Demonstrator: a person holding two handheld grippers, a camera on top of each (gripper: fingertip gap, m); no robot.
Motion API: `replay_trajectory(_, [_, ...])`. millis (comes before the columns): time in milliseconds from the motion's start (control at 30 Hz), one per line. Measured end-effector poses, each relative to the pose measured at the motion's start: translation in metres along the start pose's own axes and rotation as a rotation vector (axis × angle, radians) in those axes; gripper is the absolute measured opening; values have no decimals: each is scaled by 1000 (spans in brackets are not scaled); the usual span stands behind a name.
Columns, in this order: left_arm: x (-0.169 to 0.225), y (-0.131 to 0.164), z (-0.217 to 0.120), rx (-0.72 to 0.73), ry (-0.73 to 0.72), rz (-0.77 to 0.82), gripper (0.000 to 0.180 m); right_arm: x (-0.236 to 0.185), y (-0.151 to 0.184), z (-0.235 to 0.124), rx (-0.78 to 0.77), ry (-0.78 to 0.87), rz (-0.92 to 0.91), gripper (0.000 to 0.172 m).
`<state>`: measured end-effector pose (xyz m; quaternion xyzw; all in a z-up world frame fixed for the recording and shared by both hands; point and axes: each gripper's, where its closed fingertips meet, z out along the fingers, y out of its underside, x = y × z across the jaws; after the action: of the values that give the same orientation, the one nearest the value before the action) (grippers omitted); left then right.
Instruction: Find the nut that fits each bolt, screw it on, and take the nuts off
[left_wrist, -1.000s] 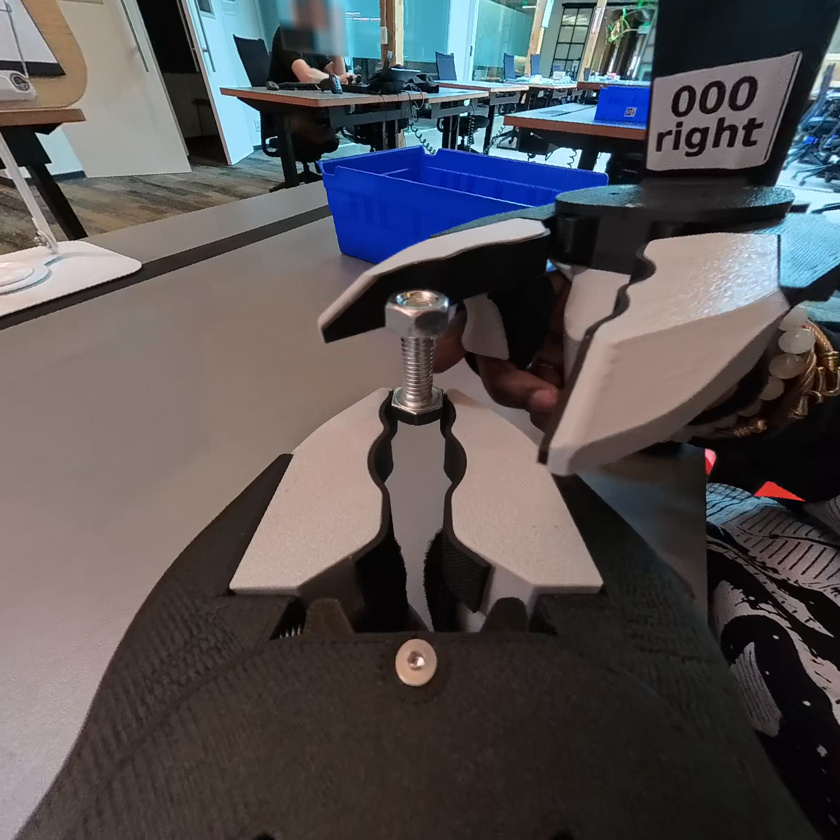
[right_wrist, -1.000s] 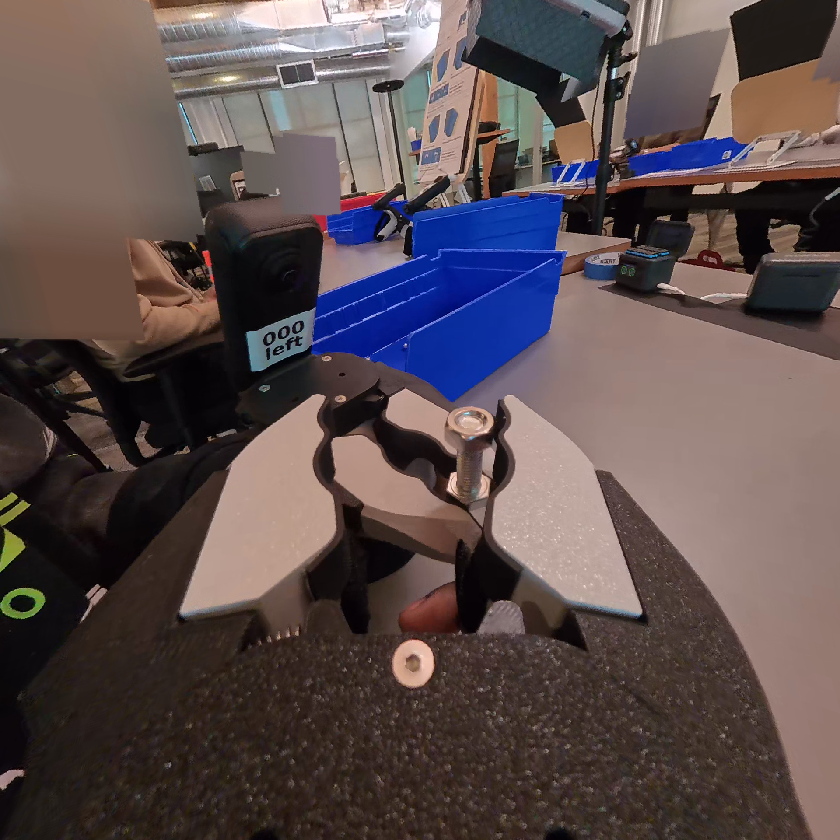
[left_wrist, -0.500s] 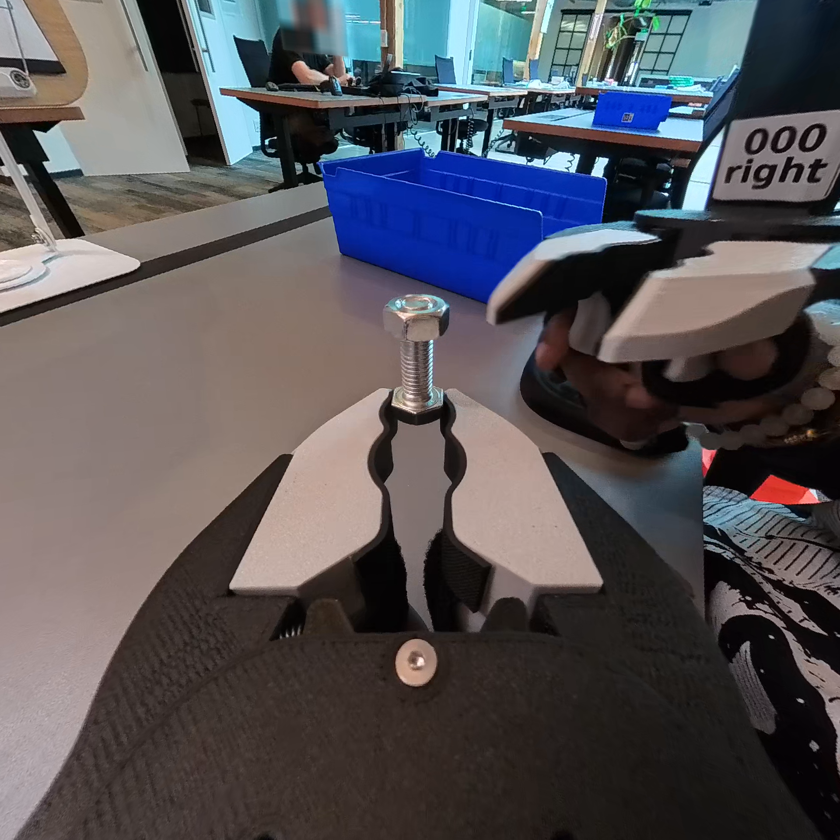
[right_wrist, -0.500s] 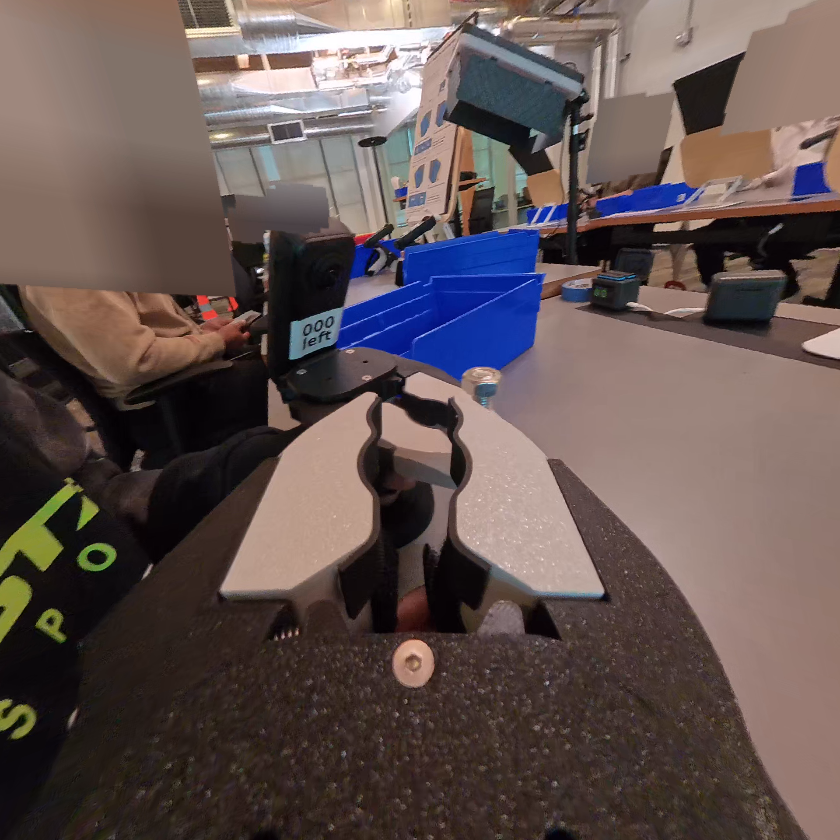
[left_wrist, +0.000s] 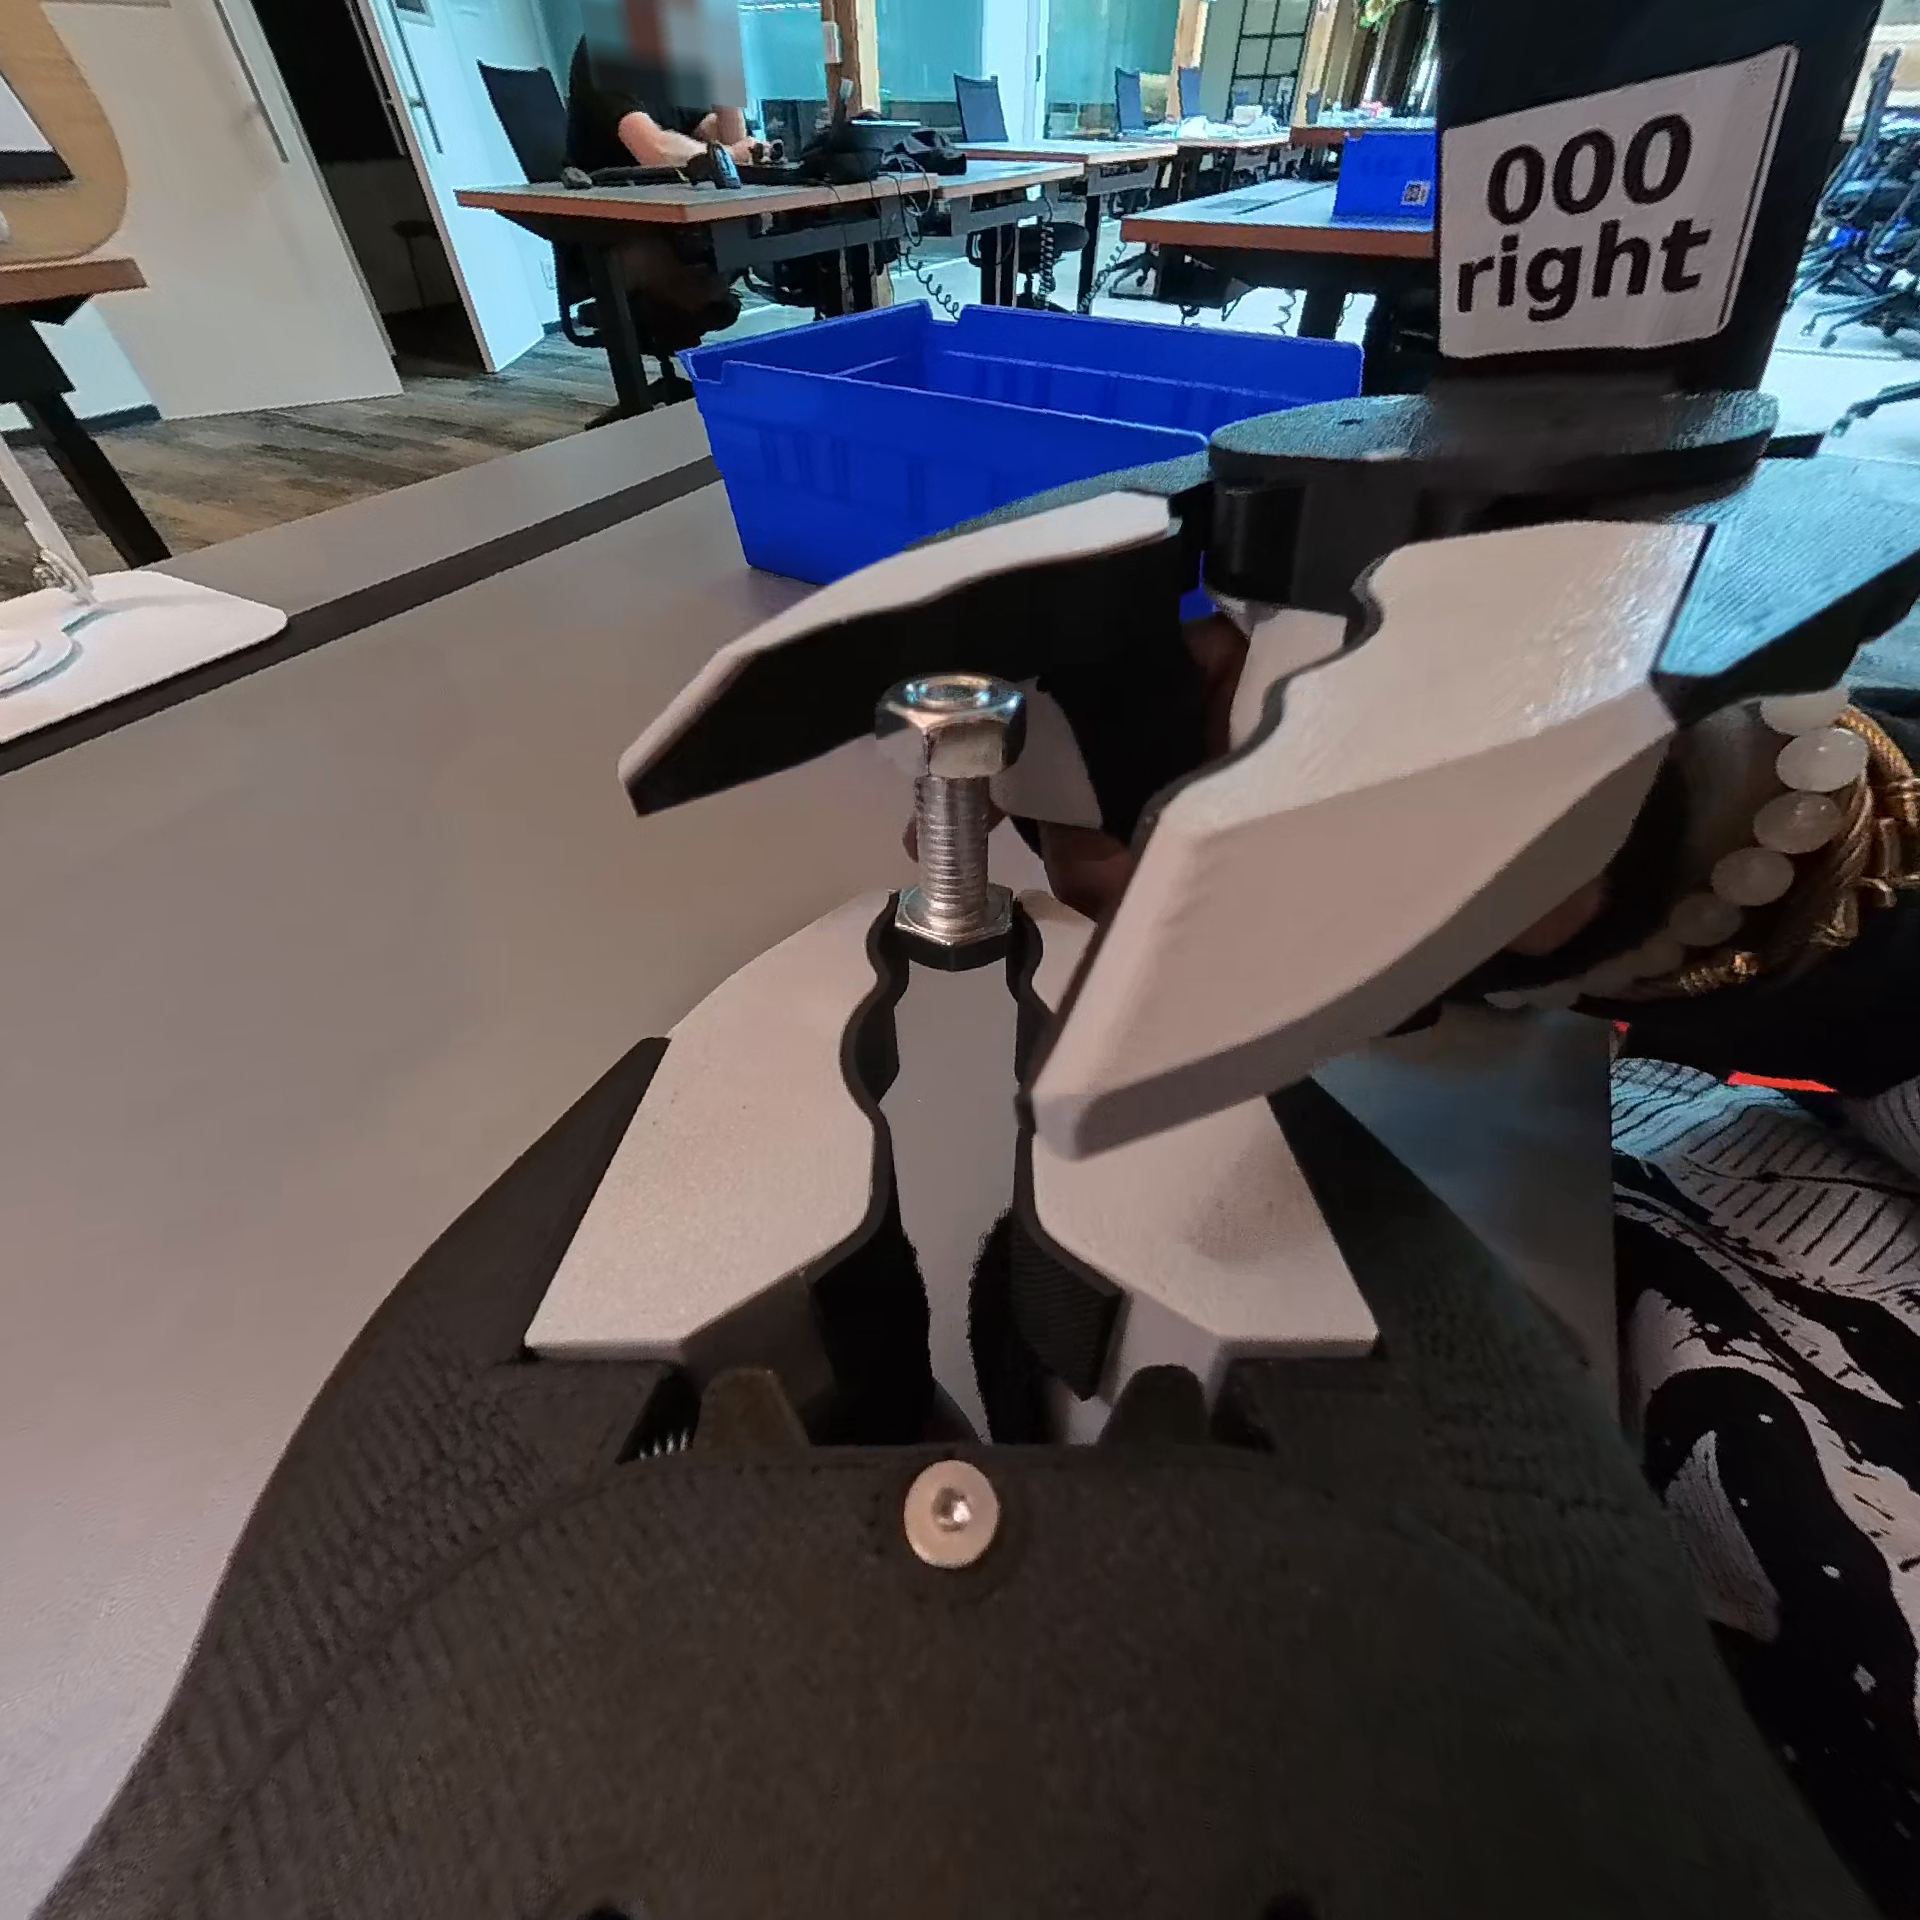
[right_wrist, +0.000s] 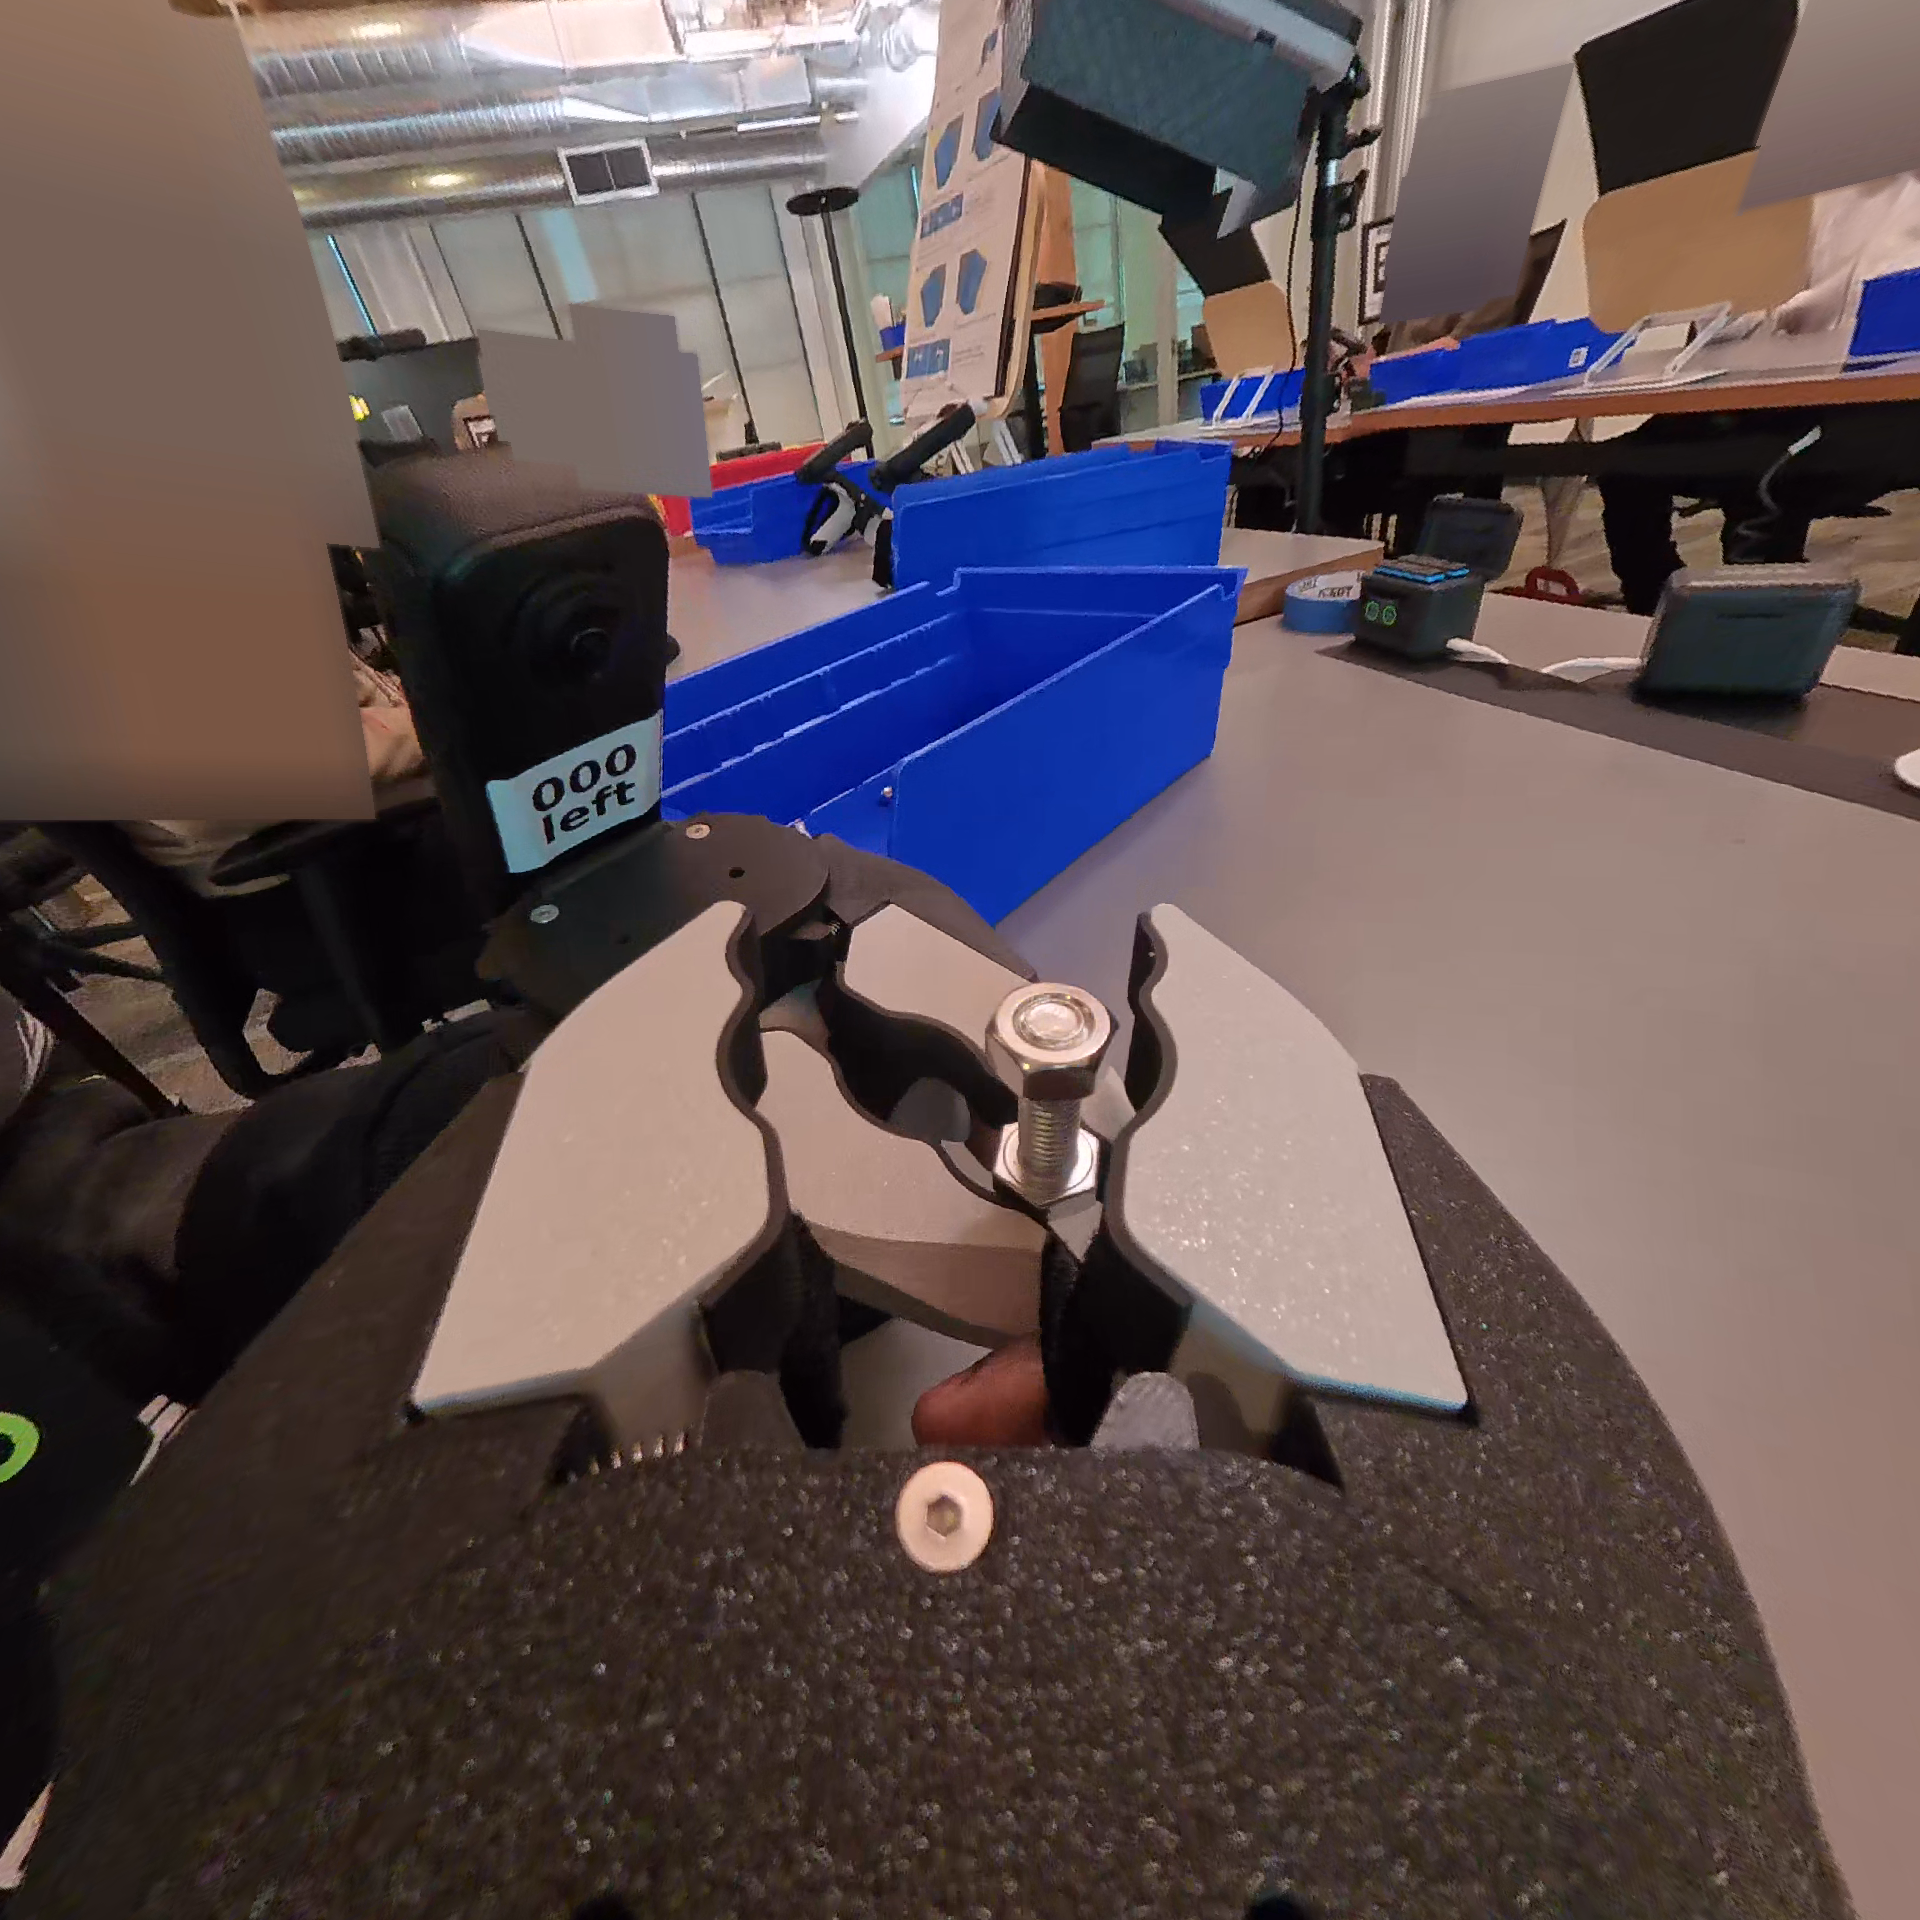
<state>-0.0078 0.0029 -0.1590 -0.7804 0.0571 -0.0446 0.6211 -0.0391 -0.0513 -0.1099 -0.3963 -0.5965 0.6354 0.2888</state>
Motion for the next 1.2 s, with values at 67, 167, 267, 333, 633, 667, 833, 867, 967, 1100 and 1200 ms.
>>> replay_trajectory(67, [-1, 0, 0, 2, -3, -6, 18, -2, 1, -1, 4, -5, 1, 66])
replay_trajectory(167, [-2, 0, 0, 4, -9, -16, 18, -3, 1, -5, 24, 3, 7, 64])
replay_trajectory(267, [-3, -1, -1, 9, -11, -24, 18, -2, -1, -13, 46, 23, 15, 63])
replay_trajectory(333, [-4, -1, -1, 13, -10, -33, 18, -1, -2, -19, 63, 37, 20, 61])
replay_trajectory(633, [-6, -2, -2, 22, -10, -49, 18, -14, -1, -44, 107, 25, -19, 26])
replay_trajectory(667, [-6, -2, -2, 22, -11, -48, 18, -13, -1, -45, 111, 36, -23, 26])
replay_trajectory(833, [-5, -2, -2, 24, -7, -46, 18, 4, -3, -41, 126, 93, -3, 49])
replay_trajectory(867, [-5, -3, -2, 23, -6, -44, 18, 6, -3, -37, 123, 88, 6, 57])
replay_trajectory(967, [-4, -2, -2, 21, -5, -40, 18, 7, -2, -23, 103, 56, 17, 68])
replay_trajectory(1100, [-3, -2, -1, 15, -3, -33, 18, 5, -1, -7, 62, 28, -2, 70])
replay_trajectory(1200, [-2, -1, -1, 10, -1, -26, 18, 7, -1, -2, 37, 27, -19, 67])
